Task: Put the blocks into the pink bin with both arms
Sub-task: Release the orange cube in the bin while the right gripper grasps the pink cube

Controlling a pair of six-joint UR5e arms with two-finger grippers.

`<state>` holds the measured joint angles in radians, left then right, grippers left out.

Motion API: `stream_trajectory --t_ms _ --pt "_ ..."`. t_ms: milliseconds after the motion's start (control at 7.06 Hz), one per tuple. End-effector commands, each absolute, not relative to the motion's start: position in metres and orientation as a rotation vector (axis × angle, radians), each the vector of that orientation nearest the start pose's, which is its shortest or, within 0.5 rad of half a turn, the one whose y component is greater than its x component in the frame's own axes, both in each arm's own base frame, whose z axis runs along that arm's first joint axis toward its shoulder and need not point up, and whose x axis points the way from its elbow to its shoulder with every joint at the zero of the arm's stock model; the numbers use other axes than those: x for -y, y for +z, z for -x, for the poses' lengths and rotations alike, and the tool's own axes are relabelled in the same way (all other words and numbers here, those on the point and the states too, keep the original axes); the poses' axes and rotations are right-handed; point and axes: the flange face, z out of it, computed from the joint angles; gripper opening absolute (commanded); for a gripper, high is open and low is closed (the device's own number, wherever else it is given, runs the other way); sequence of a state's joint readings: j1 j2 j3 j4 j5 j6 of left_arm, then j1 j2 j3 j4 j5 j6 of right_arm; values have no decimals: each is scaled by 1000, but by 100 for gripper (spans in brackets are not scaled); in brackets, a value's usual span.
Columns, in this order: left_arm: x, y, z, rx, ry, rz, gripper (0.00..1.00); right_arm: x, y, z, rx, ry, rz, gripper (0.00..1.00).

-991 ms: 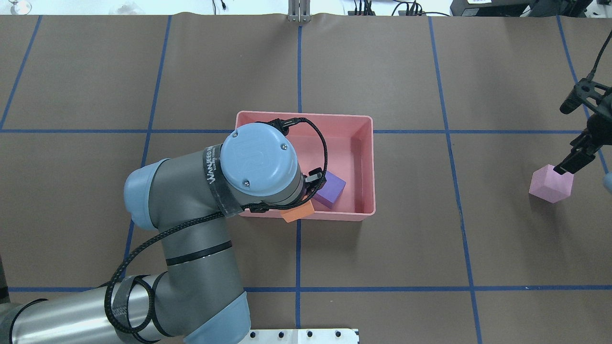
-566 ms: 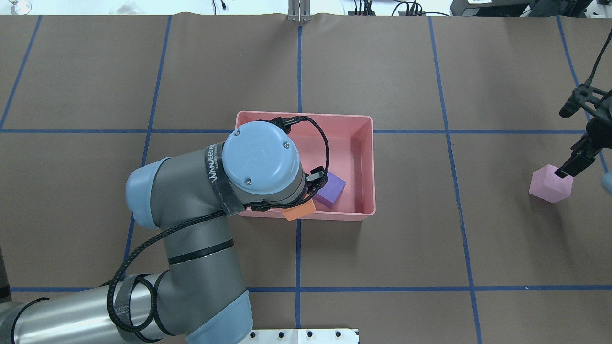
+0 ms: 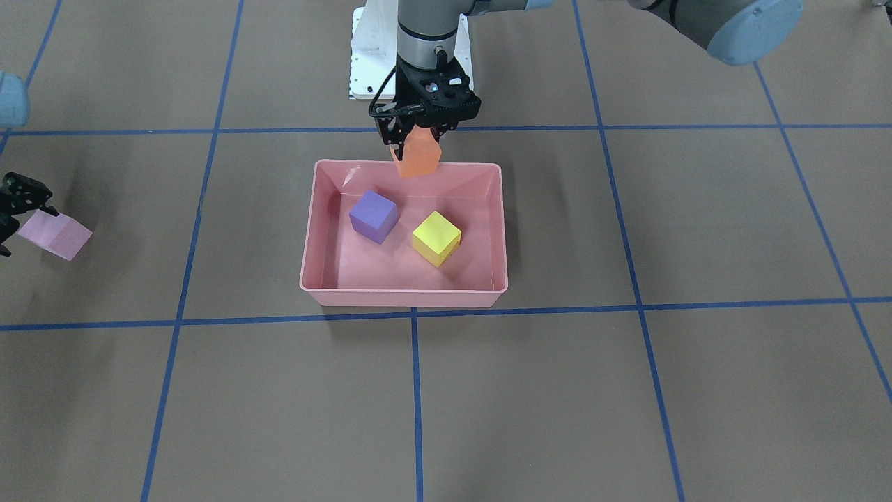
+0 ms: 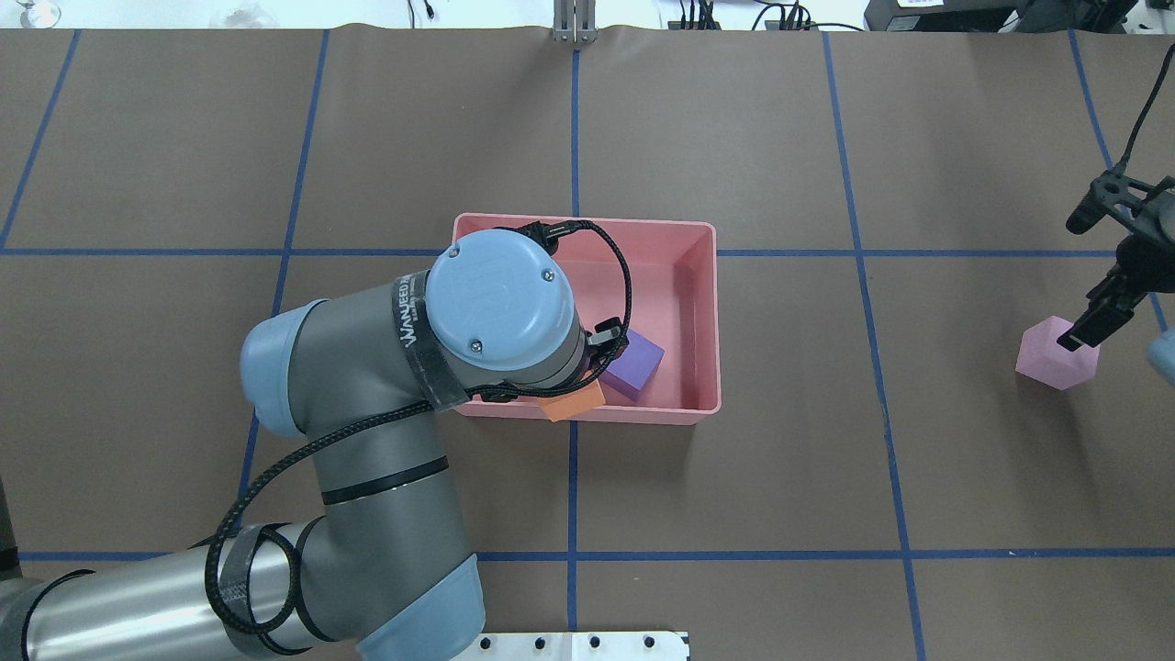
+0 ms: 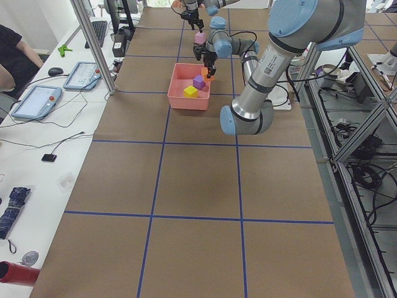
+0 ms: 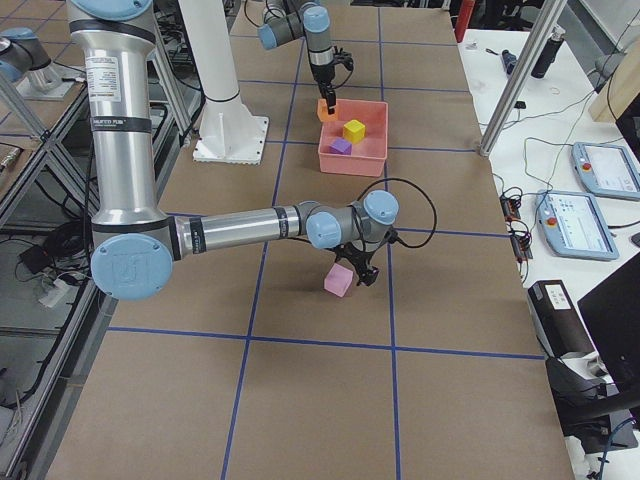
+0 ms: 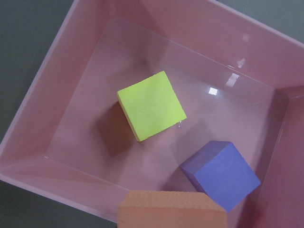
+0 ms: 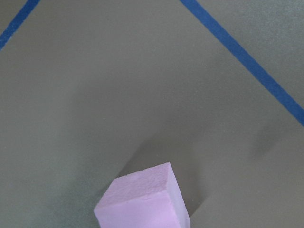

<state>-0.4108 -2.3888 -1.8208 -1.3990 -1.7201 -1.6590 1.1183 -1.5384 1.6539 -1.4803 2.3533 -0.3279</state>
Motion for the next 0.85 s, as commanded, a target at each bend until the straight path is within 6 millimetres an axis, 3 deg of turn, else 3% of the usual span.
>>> stream_trajectory --t_ms 0,283,425,566,708 --pt "364 93 -538 -911 -397 -7 0 485 595 186 816 -846 -129 99" --pt "363 94 -539 -910 -395 -5 0 481 604 195 810 -861 -107 99" --pt "363 92 -538 -913 -362 -20 79 481 607 196 810 -862 -100 99" --pt "363 91 -538 -912 -340 -31 97 481 608 196 808 -860 -98 99" --pt "363 88 -537 -917 -341 -33 98 480 612 198 807 -860 -89 99"
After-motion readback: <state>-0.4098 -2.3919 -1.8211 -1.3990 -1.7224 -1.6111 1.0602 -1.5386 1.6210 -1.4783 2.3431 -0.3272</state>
